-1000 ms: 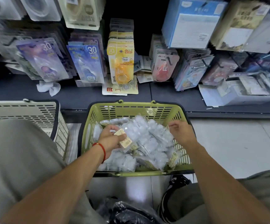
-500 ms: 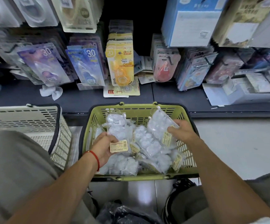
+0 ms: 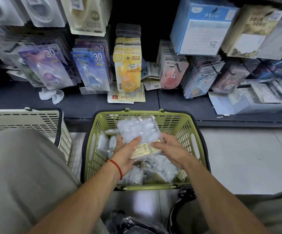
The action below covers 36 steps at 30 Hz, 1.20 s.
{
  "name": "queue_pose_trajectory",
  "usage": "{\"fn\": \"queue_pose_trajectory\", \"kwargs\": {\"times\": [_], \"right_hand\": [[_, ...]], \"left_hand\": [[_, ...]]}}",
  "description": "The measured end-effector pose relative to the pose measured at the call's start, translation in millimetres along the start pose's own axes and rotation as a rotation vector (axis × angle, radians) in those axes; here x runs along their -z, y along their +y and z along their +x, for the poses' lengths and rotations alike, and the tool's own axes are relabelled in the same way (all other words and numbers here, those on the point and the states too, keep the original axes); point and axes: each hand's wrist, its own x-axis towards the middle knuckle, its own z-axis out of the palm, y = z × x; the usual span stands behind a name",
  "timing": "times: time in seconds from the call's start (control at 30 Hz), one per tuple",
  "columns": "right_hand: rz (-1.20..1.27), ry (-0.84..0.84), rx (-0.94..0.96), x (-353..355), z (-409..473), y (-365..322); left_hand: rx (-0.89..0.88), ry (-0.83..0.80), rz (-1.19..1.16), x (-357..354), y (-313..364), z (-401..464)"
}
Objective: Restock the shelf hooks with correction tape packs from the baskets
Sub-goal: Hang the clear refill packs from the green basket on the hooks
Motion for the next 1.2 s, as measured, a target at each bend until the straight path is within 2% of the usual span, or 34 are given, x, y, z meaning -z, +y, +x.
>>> {"fn": "queue_pose_trajectory", "kwargs": {"times": [0.07, 0.17, 0.27, 0.3, 0.4, 0.43, 0.53, 0.57, 0.63, 0.73, 0.8, 0.87, 0.93, 1.0, 1.1, 1.2], "right_hand": [[-0.125, -0.04, -0.006, -10, 2, -2], [-0.088, -0.127, -0.102, -14, 3, -8], [-0.35, -0.184, -0.125, -17, 11, -9], [-0.423, -0.127, -0.111, -17, 16, -8], [-0.714, 0.262, 0.03, -2, 31, 6], [-0.847, 0.299, 0.037, 6, 34, 14], [-1.062, 0.087, -0.186, 10, 33, 47], [-1.146, 0.031, -0.222, 6, 33, 57], [-1.228, 0.03, -0.191, -1, 35, 69], [-0.958, 0.173, -0.155, 3, 41, 59], [-0.647, 0.377, -0.171, 14, 40, 44], [-0.27, 0.486, -0.213, 23, 35, 26], [0.1, 0.451, -0.215, 29, 28, 11], [0.314, 0.31, -0.138, 28, 22, -6], [0.328, 0.082, 0.044, 19, 16, -37], [0.212, -0.006, 0.169, 5, 11, -71]], "left_hand": [[-0.047, -0.001, 0.062, 8, -1, 1], [-0.032, -0.048, 0.067, 17, 2, -1], [-0.039, -0.066, 0.088, 22, 4, -2], [-0.052, -0.038, 0.083, 24, 5, -2], [-0.091, 0.084, 0.034, 36, 10, 2], [-0.094, 0.112, 0.011, 41, 12, 2], [-0.074, 0.146, -0.027, 50, 18, 0], [-0.063, 0.149, -0.037, 52, 19, -2], [-0.037, 0.148, -0.053, 52, 21, -4], [0.018, 0.094, -0.092, 53, 24, -6], [0.038, 0.08, -0.103, 51, 25, -8], [0.034, 0.084, -0.085, 48, 26, -9], [0.001, 0.077, -0.084, 44, 28, -12], [-0.024, 0.05, -0.11, 38, 32, -14], [-0.042, -0.065, -0.153, 20, 44, -24], [-0.122, -0.121, -0.13, -1, 66, -36]]}}
